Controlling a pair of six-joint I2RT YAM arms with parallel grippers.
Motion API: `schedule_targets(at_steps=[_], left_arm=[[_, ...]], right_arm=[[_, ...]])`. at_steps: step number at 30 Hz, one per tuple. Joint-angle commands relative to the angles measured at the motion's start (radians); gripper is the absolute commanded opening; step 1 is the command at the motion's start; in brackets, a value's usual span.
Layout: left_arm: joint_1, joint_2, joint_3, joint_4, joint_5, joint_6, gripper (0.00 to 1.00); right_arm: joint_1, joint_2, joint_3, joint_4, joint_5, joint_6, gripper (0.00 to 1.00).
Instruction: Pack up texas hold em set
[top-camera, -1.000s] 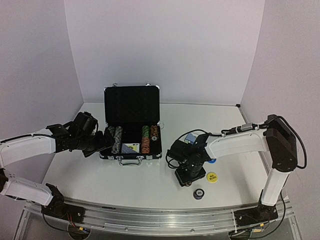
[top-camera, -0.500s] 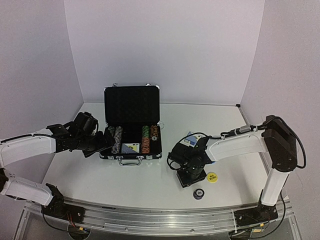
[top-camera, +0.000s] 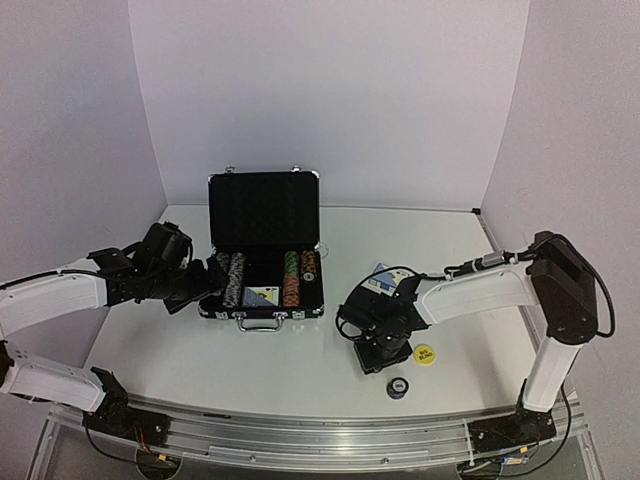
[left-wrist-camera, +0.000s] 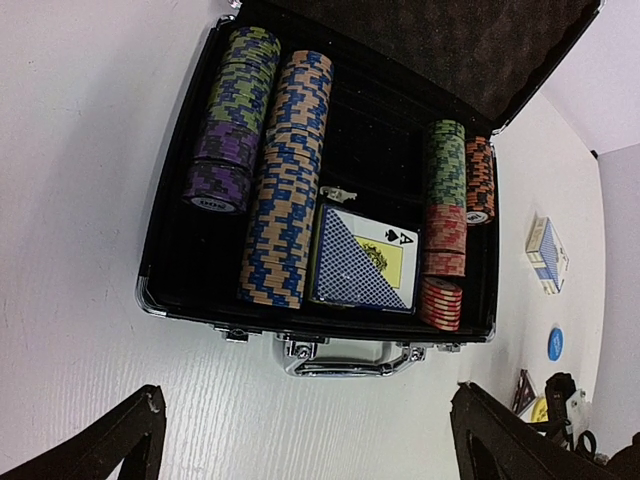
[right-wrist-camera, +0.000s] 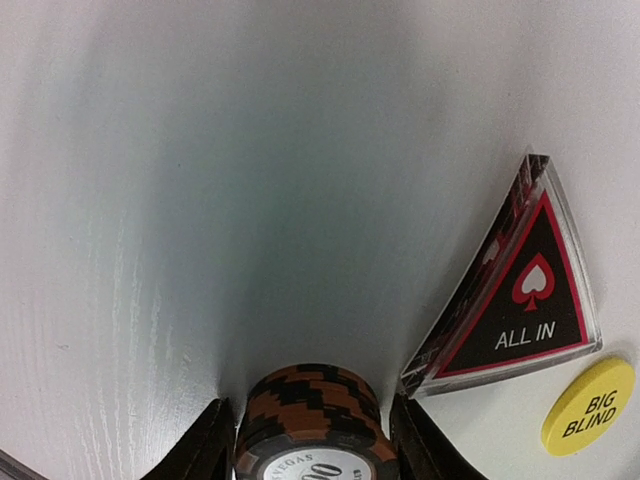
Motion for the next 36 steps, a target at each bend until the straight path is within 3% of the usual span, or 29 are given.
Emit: schedule_targets(at_steps=[1, 11, 20, 29, 32, 36], left_arm=[[0.000, -0.024, -0.004, -0.005, 0.015, -0.016, 1.00], [0.001, -0.021, -0.008, 0.006, 0.033, -0.017, 1.00], [0.000, -0.016, -0.007, 0.013, 0.052, -0.017, 1.00], [0.000, -0.011, -0.006, 0.030, 0.102, -0.015, 1.00], [0.000, -0.004, -0.004, 0.045, 0.145, -0.009, 1.00], [0.000, 0.031, -0.013, 0.141, 0.316, 0.006, 1.00]], right_arm=[[0.003, -0.055, -0.029, -0.005, 0.011, 0.027, 0.50], [0.003, -0.061, -0.032, -0.005, 0.011, 0.011, 0.47], [0.004, -0.079, -0.028, -0.005, -0.012, 0.004, 0.33], [0.003, -0.136, -0.031, -0.009, -0.051, -0.016, 0.28], [0.003, -0.150, -0.026, -0.013, -0.073, -0.030, 0.27], [0.004, -0.163, -0.009, -0.028, -0.118, -0.071, 0.26]])
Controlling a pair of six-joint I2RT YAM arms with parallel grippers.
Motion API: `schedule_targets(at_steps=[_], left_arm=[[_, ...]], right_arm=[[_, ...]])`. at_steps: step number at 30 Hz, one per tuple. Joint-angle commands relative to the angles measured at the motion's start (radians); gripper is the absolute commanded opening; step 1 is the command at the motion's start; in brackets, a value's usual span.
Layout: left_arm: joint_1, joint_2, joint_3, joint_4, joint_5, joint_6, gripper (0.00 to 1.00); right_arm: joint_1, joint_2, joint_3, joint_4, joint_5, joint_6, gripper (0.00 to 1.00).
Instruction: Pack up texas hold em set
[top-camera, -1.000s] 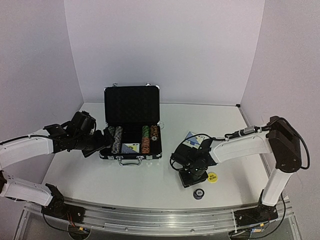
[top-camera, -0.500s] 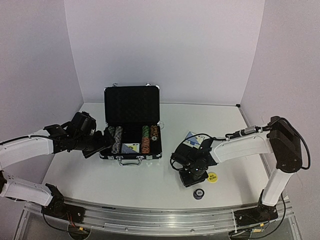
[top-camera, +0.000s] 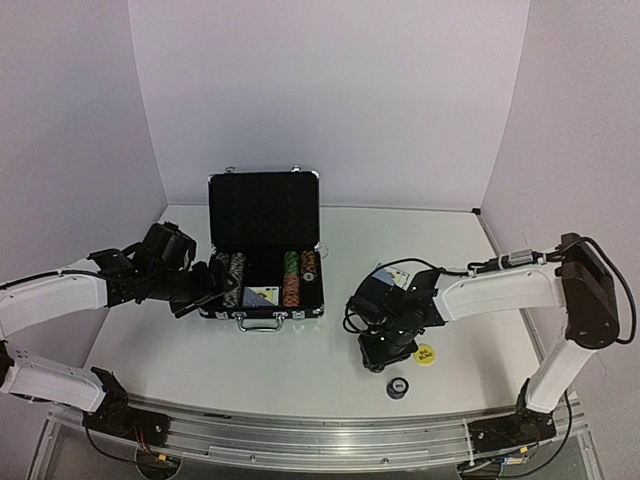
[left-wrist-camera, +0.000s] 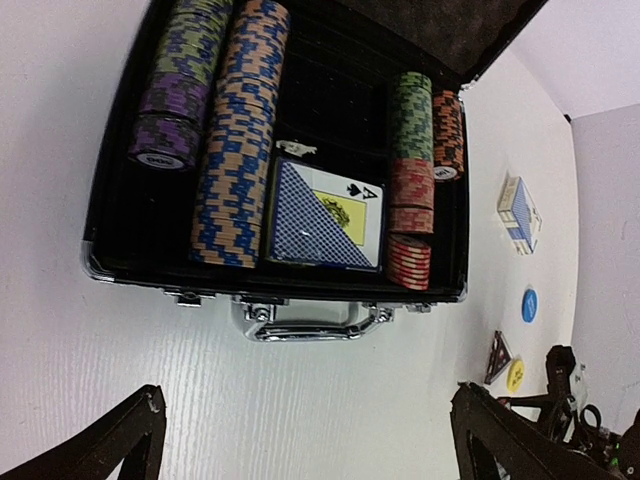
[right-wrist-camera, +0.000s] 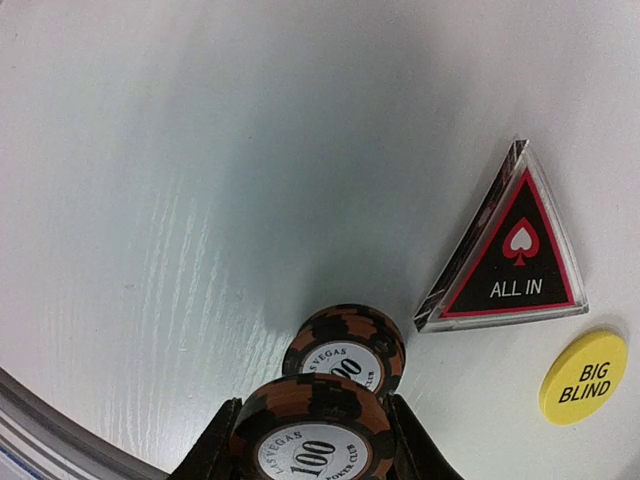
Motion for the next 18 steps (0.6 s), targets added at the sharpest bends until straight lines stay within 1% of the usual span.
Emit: schedule_targets(at_steps=[1, 5, 8, 12, 16, 18], left_arm=[[0.000, 0.046, -0.012, 0.158, 0.235, 0.014, 0.99], [-0.002, 0.146, -0.024, 0.338, 0.488, -0.004, 0.99], [-0.010, 0.240, -0.022, 0.477, 0.629, -0.037, 0.98], [-0.047, 0.361, 0.011, 0.601, 0.743, -0.078, 0.95], [-0.090, 0.473, 0.059, 0.726, 0.838, -0.135, 0.90], [-0.119, 0.524, 0.095, 0.756, 0.884, -0.152, 0.86]], right_arm=[[0.004, -0.047, 0.034, -0.029, -0.073, -0.063, 0.25], [0.005, -0.061, 0.067, -0.056, -0.125, -0.112, 0.23], [0.015, -0.068, 0.103, -0.083, -0.133, -0.149, 0.23], [0.041, -0.054, 0.170, -0.134, -0.151, -0.214, 0.22], [0.061, -0.033, 0.234, -0.158, -0.179, -0.267, 0.22], [0.065, -0.027, 0.260, -0.167, -0.193, -0.290, 0.22]])
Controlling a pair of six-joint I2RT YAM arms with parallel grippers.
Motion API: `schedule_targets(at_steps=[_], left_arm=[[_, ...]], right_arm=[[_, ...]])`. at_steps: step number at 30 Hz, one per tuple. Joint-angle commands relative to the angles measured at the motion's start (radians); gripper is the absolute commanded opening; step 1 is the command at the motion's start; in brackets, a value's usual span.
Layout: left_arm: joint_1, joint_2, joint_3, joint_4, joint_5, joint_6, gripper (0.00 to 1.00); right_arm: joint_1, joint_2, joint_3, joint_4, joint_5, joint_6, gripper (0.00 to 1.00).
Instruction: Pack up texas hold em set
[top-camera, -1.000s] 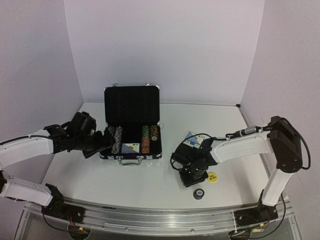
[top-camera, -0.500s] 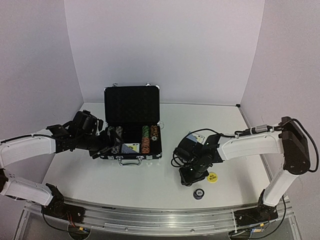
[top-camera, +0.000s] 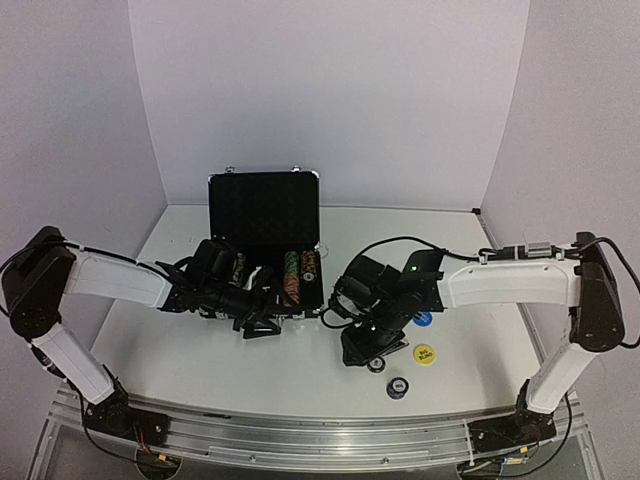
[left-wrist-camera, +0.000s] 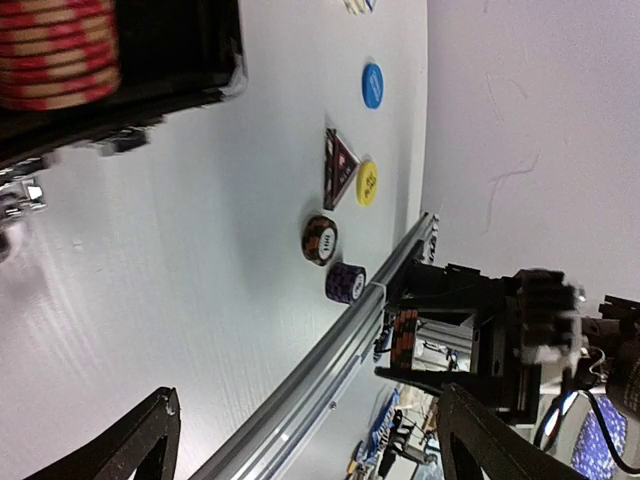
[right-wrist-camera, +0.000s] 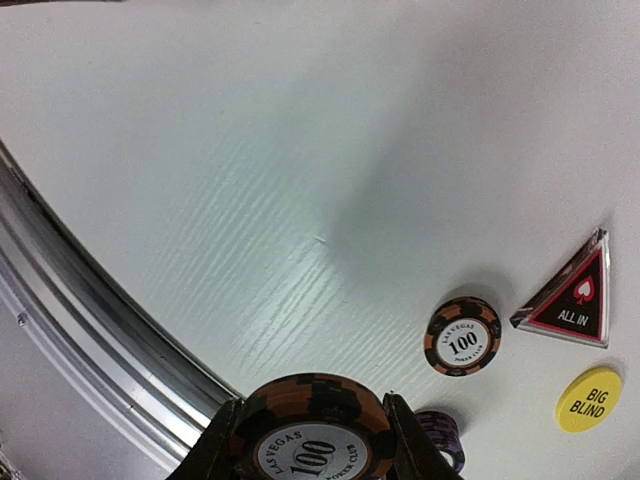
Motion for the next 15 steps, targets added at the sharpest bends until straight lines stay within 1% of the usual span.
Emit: schedule_targets(at_steps=[1, 6, 8, 12, 15], left_arm=[[-0.059, 0.101, 0.110, 0.191, 0.183, -0.069, 0.83], [-0.124, 0.199, 0.176, 0.252, 0.266, -0.120, 0.78], [-0.138, 0.224, 0.192, 0.259, 0.278, -0.134, 0.76], [-0.151, 0.253, 0.208, 0.270, 0.294, -0.158, 0.71], [-0.155, 0.252, 0.205, 0.276, 0.301, -0.168, 0.70]], right_arm=[[0.017, -0.002, 0.087, -0.057, -0.057, -0.092, 0.22], [0.019, 0.005, 0.129, -0.084, -0.064, -0.136, 0.22], [0.019, 0.007, 0.139, -0.092, -0.063, -0.145, 0.22], [0.020, 0.011, 0.145, -0.099, -0.063, -0.156, 0.22], [0.020, 0.016, 0.151, -0.101, -0.054, -0.154, 0.22]])
